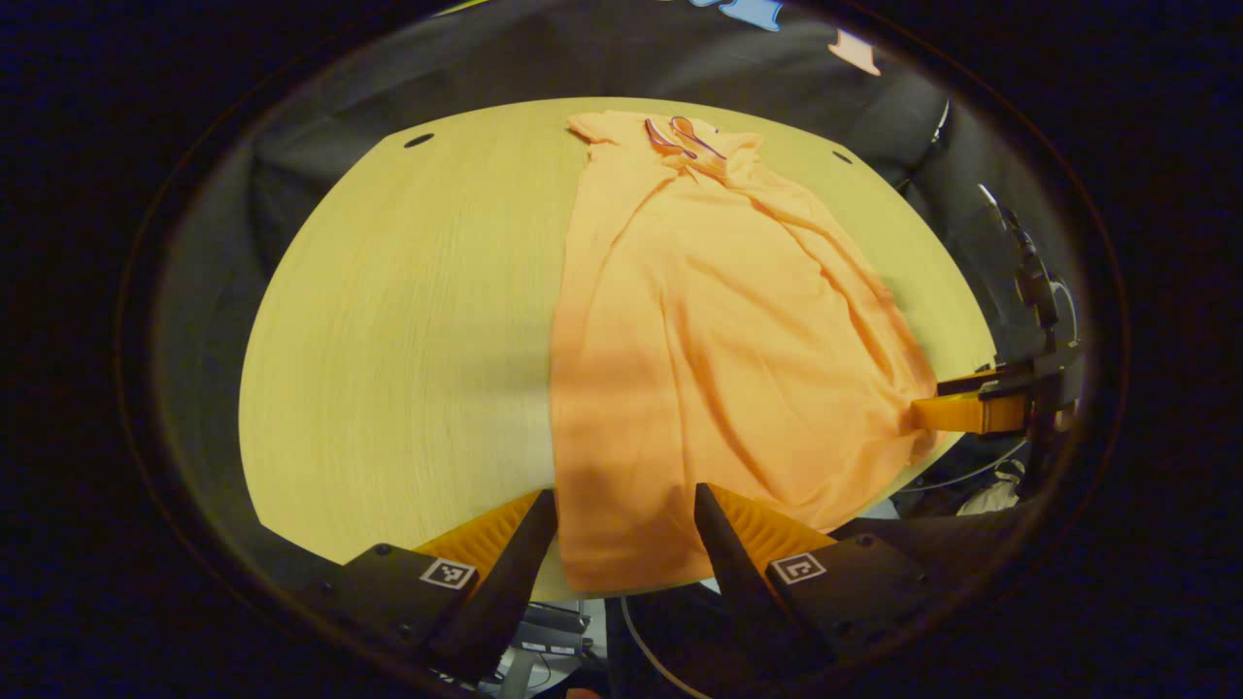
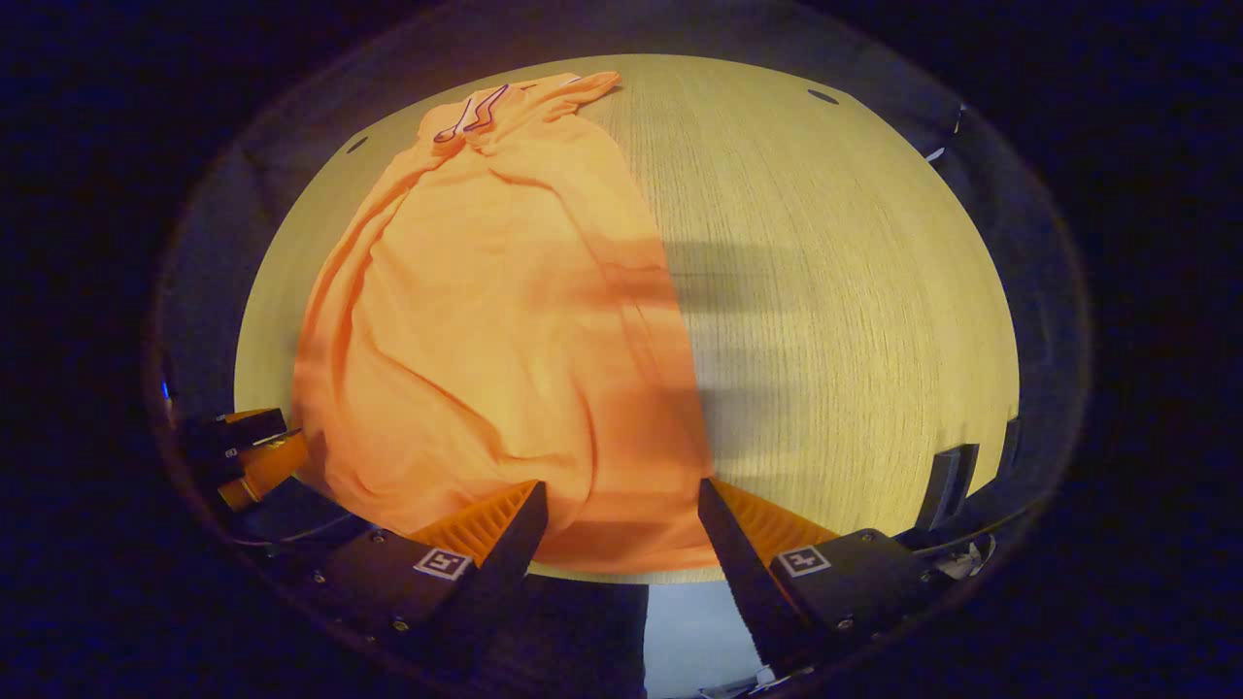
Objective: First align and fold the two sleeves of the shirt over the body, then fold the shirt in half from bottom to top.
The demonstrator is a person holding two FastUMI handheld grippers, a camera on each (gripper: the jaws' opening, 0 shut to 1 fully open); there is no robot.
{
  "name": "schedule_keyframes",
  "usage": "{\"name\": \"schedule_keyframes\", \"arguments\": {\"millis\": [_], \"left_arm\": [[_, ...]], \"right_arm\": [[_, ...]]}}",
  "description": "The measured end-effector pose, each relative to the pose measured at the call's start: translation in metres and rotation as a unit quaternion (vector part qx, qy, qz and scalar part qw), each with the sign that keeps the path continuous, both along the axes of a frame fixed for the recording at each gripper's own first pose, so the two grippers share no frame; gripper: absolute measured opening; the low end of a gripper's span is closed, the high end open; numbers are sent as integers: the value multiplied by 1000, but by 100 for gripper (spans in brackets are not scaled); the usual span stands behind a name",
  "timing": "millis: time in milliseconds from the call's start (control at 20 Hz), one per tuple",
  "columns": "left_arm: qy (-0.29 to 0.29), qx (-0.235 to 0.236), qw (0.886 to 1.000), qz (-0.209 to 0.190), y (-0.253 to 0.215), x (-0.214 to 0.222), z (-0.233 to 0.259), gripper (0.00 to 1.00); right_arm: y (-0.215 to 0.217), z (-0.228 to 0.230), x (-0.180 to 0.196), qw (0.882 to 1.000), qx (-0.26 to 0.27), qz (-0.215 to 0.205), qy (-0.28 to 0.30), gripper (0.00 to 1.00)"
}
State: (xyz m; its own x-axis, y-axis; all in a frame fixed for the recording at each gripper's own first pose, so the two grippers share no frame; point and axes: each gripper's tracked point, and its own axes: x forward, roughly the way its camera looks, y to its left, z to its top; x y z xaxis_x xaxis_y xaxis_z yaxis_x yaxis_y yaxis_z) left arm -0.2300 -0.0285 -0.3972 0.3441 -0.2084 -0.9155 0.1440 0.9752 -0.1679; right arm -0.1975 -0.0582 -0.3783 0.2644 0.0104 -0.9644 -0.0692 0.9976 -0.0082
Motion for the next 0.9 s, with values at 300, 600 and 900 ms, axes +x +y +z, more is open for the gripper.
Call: {"name": "schedule_keyframes", "arguments": {"millis": [300, 600, 900], "left_arm": [[36, 49, 998, -12, 2, -2, -19, 91], [45, 54, 997, -23, -3, 4, -17, 96], [40, 54, 997, -46, -15, 10, -15, 68]], "right_arm": [[0, -6, -4, 999, -39, 30, 21, 98], [0, -6, -2, 998, -41, 27, 43, 98], [0, -6, 0, 998, -38, 22, 52, 96]]}}
